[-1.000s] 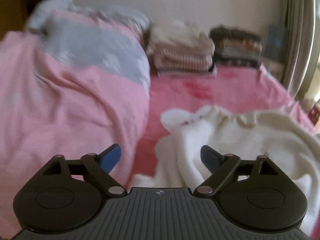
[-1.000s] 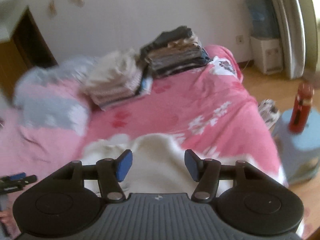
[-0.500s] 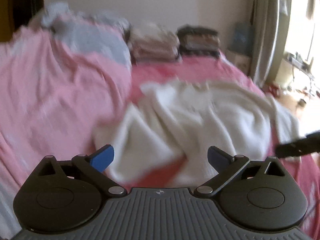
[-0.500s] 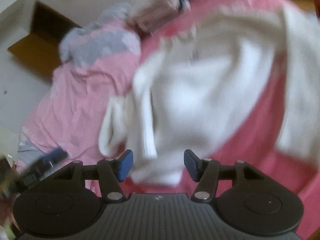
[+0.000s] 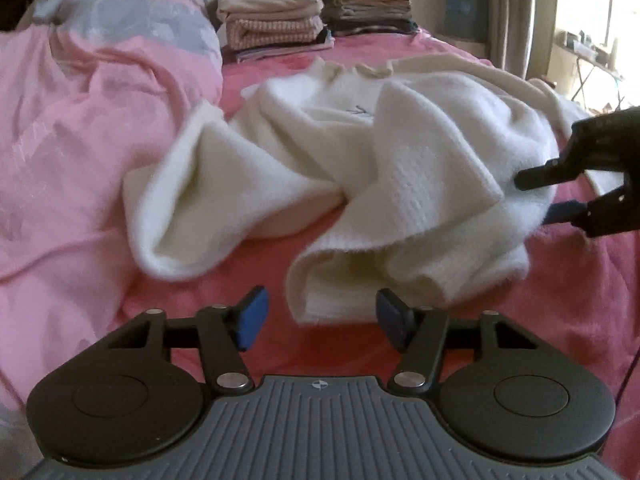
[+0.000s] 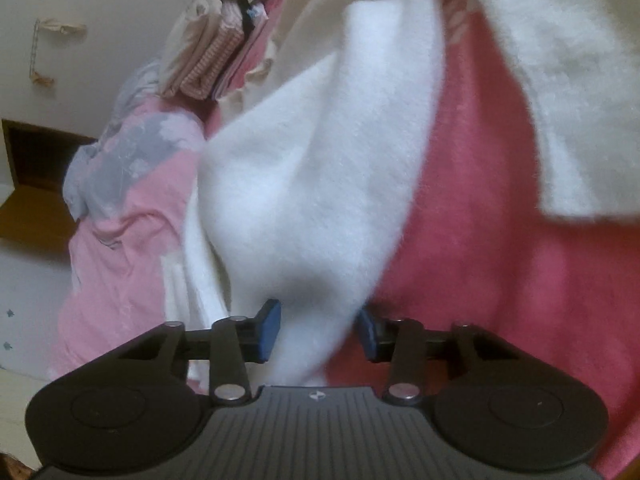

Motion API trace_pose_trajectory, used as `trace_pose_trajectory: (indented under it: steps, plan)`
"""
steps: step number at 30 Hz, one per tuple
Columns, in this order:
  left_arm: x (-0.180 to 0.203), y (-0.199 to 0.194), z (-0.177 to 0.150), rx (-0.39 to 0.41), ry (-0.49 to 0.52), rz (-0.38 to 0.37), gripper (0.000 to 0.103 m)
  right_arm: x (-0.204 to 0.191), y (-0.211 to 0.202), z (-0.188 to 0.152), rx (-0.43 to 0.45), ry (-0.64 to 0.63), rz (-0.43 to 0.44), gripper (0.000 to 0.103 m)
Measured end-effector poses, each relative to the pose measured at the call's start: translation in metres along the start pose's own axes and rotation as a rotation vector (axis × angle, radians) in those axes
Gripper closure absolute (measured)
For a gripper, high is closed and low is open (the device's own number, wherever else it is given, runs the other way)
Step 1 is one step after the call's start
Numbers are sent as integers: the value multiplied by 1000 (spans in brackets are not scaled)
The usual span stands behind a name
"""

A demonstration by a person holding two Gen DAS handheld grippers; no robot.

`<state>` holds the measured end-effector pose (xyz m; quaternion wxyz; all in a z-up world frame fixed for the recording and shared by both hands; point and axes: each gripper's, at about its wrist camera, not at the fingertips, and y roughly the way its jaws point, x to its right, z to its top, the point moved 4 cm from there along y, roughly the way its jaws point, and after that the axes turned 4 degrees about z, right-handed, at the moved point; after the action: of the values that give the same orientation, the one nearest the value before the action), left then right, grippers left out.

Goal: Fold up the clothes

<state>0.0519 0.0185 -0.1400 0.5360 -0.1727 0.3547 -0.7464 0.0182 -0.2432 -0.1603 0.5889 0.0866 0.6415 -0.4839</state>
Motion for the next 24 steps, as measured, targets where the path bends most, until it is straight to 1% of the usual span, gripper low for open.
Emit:
trace_pose_trajectory:
  steps: [1, 2, 3, 4, 5, 8, 12, 16, 19, 22, 24]
  plan:
    - [-1, 2, -1, -2, -10, -7, 45, 1, 3, 0, -3, -4, -4, 66]
    - [-1, 4, -1, -5, -14, -10, 47, 2, 6, 0, -9, -7, -8, 74]
    - [0, 5, -2, -8, -16, -10, 48, 2, 8, 1, -10, -8, -6, 77]
    - [0, 7, -3, -11, -18, -10, 48, -1, 6, 3, 1, -15, 5, 86]
    - [0, 8, -3, -12, -20, -12, 48, -4, 4, 5, 13, -22, 17, 91]
    - [1, 6, -1, 4, -29, -26, 47, -25, -18, 12, 68, -95, 77, 92]
    - [2, -1, 4, 27, -50, -60, 47, -53, -64, 31, 169, -186, 167, 93]
    - [10, -1, 7, 29, -52, -93, 45, -67, -112, 61, 281, -222, 207, 93]
    - [17, -2, 8, 32, -39, -112, 44, -63, -148, 79, 362, -255, 180, 93]
    - [23, -4, 8, 35, -25, -129, 43, -49, -165, 89, 412, -272, 121, 93]
    - [26, -4, 8, 37, -13, -130, 41, -29, -169, 91, 432, -265, 64, 93]
